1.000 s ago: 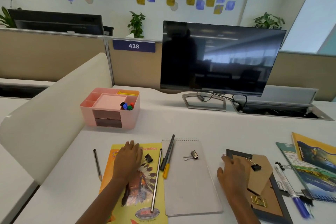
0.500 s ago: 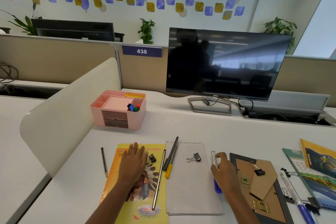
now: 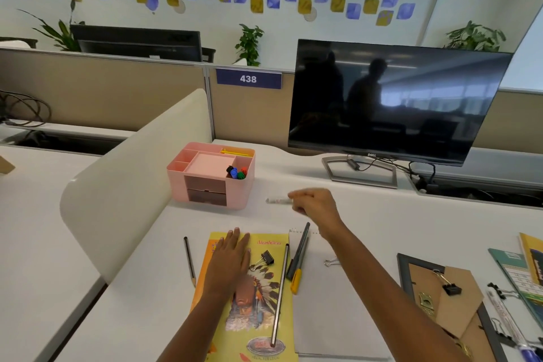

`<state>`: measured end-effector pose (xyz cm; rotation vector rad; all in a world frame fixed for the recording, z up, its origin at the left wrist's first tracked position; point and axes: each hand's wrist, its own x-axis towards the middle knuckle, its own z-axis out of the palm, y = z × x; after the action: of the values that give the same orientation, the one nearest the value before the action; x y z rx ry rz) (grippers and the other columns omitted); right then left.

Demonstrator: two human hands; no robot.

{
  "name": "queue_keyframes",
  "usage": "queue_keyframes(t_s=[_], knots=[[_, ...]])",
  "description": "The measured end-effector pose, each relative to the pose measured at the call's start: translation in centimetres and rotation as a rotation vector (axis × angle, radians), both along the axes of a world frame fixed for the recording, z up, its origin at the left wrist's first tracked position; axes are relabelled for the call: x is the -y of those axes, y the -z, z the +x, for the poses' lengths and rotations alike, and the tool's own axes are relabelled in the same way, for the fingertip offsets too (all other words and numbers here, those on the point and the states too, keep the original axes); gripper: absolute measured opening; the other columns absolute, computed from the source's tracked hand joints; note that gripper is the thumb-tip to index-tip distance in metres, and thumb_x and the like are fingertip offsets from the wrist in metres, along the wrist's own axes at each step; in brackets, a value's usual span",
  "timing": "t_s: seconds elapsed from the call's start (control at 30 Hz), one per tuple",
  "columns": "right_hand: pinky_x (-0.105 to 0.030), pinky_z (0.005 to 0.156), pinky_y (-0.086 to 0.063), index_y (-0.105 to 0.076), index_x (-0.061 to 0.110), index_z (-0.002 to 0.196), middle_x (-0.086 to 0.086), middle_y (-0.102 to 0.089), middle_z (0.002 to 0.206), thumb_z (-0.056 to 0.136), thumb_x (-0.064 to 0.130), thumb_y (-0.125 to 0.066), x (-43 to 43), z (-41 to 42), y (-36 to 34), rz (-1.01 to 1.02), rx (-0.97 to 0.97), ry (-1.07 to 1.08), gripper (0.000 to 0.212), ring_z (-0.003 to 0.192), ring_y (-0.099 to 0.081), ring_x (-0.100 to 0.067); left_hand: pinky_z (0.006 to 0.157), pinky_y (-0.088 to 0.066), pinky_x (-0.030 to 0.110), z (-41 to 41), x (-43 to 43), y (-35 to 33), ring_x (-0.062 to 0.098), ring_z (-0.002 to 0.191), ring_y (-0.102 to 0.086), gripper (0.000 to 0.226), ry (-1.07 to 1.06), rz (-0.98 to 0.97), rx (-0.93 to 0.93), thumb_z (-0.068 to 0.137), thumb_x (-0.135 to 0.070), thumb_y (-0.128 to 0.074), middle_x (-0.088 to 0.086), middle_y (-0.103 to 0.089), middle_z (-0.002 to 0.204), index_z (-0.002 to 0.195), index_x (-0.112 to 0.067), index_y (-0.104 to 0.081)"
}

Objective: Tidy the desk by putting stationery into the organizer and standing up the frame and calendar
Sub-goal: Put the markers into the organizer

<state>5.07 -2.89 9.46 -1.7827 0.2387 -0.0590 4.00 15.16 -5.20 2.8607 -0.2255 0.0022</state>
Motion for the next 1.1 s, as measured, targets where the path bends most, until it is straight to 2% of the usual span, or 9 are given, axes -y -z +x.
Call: queue_keyframes(t_s=[0.07,0.13,0.37,0.47,0.53,0.67,0.77,1.0,1.1], knots=[[-0.004,0.067,-0.045,-0.067,-0.002,0.098,-0.018,-0.067,0.103,0.082,0.0,-0.058,-1.6,1.0,-1.3,-0.19,0.192,0.011,0.018,0.084,-0.054,-0.015,0.067,-0.056,0.042,-0.4,0.1,-0.5,0.03,0.089,-0.07,0.045,0.009,0.02,0.023,0.08,-0.028,-0.035,0.014,-0.071,0.1,0.096,-0.01,-0.073],[-0.002,0.062,-0.04,-0.063,-0.003,0.1,-0.017,-0.064,0.107,0.084,0.001,-0.057,-3.3,2.2,-2.5,-0.337,0.354,0.014,0.017,0.087,-0.05,-0.013,0.069,-0.056,0.038,-0.4,0.0,-0.6,0.026,0.089,-0.07,0.044,0.027,0.029,0.037,0.079,-0.028,-0.036,0.011,-0.072,0.1,0.096,-0.013,-0.073],[-0.02,0.074,-0.046,-0.058,0.002,0.104,-0.017,-0.059,0.112,0.088,0.008,-0.053,-8.2,6.1,-3.8,-0.635,0.495,-0.068,0.018,0.1,-0.058,-0.026,0.085,-0.051,0.04,-0.2,-0.2,0.1,0.03,0.104,-0.064,0.05,0.003,-0.072,0.067,0.083,-0.032,-0.031,0.014,-0.066,0.115,0.109,-0.011,-0.068],[-0.03,0.08,-0.052,-0.056,0.002,0.106,-0.018,-0.057,0.113,0.089,0.009,-0.051,-9.0,6.9,-3.2,-0.734,0.477,-0.132,0.018,0.103,-0.059,-0.028,0.113,-0.02,0.037,-0.3,0.1,0.2,0.028,0.138,-0.028,0.079,0.014,-0.117,0.092,0.078,-0.045,0.0,0.011,-0.031,0.149,0.139,-0.014,-0.041],[-0.03,0.081,-0.051,-0.055,0.003,0.107,-0.018,-0.055,0.115,0.089,0.009,-0.051,-9.3,7.3,-2.9,-0.754,0.456,-0.148,0.02,0.104,-0.058,-0.029,0.115,-0.01,0.033,-0.4,0.2,0.1,0.024,0.142,-0.016,0.087,-0.009,-0.157,0.096,0.073,-0.048,0.008,0.008,-0.02,0.153,0.143,-0.016,-0.032],[-0.028,0.078,-0.049,-0.056,0.003,0.109,-0.018,-0.054,0.118,0.091,0.009,-0.049,-9.3,7.3,-2.4,-0.693,0.449,-0.131,0.02,0.105,-0.056,-0.028,0.115,-0.007,0.031,-0.5,0.3,-0.1,0.022,0.143,-0.014,0.087,-0.032,-0.178,0.111,0.072,-0.049,0.009,0.007,-0.019,0.153,0.143,-0.018,-0.031],[-0.032,0.087,-0.05,-0.056,0.001,0.112,-0.019,-0.054,0.122,0.09,0.004,-0.048,-8.6,6.8,-1.6,-0.726,0.464,-0.151,0.024,0.109,-0.056,-0.03,0.115,-0.004,0.029,-0.7,0.3,-0.2,0.019,0.143,-0.01,0.083,-0.035,-0.159,0.098,0.076,-0.048,0.01,0.005,-0.015,0.155,0.145,-0.02,-0.026],[-0.022,0.084,-0.046,-0.061,0.005,0.101,-0.014,-0.06,0.115,0.09,-0.001,-0.045,-3.6,3.6,3.0,-0.588,0.428,-0.066,0.02,0.102,-0.061,-0.025,0.115,-0.009,0.032,-0.6,0.4,-0.1,0.023,0.142,-0.015,0.087,-0.003,-0.119,0.085,0.073,-0.047,0.01,0.009,-0.02,0.153,0.144,-0.016,-0.03],[-0.025,0.081,-0.048,-0.062,0.006,0.097,-0.012,-0.062,0.109,0.088,-0.006,-0.044,-0.2,1.5,5.3,-0.583,0.39,-0.025,0.023,0.096,-0.062,-0.024,0.104,-0.035,0.044,-0.3,0.3,-0.1,0.034,0.126,-0.046,0.066,0.01,-0.065,0.087,0.084,-0.038,-0.014,0.018,-0.048,0.136,0.127,-0.008,-0.055]])
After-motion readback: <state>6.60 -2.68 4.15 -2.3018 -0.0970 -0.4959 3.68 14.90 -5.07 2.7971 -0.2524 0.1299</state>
